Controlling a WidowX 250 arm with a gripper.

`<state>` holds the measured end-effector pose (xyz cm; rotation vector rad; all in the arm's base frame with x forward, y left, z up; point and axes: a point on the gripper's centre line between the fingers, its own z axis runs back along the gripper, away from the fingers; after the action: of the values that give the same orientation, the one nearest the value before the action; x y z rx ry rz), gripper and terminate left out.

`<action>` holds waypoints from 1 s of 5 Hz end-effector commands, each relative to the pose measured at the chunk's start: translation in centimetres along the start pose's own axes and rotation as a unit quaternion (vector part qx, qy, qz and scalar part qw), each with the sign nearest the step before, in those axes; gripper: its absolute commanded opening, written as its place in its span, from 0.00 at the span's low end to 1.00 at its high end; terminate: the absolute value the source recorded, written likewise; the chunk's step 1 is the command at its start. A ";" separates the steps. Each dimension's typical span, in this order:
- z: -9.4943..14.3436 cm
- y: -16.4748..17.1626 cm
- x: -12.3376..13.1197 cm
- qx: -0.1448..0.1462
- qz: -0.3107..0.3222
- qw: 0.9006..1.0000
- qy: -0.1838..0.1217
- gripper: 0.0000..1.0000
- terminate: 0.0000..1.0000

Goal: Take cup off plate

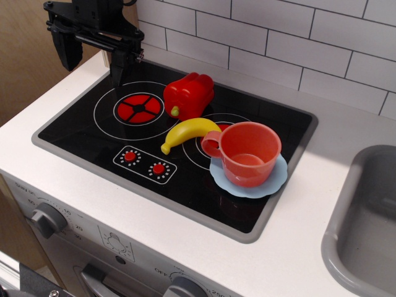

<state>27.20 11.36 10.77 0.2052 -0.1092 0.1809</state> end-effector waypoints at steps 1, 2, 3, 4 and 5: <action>0.0 0.0 0.0 0.000 0.000 1.000 0.000 1.00 0.00; 0.4 -1.9 -0.6 -0.014 -0.120 0.992 -0.019 1.00 0.00; 1.7 -3.9 -1.9 -0.041 -0.241 0.969 -0.029 1.00 0.00; 2.8 -6.0 -2.9 -0.075 -0.352 0.933 -0.024 1.00 0.00; 3.7 -8.6 -3.9 -0.100 -0.418 0.902 -0.023 1.00 0.00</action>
<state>24.86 1.08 10.78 0.0086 -0.0320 -0.6929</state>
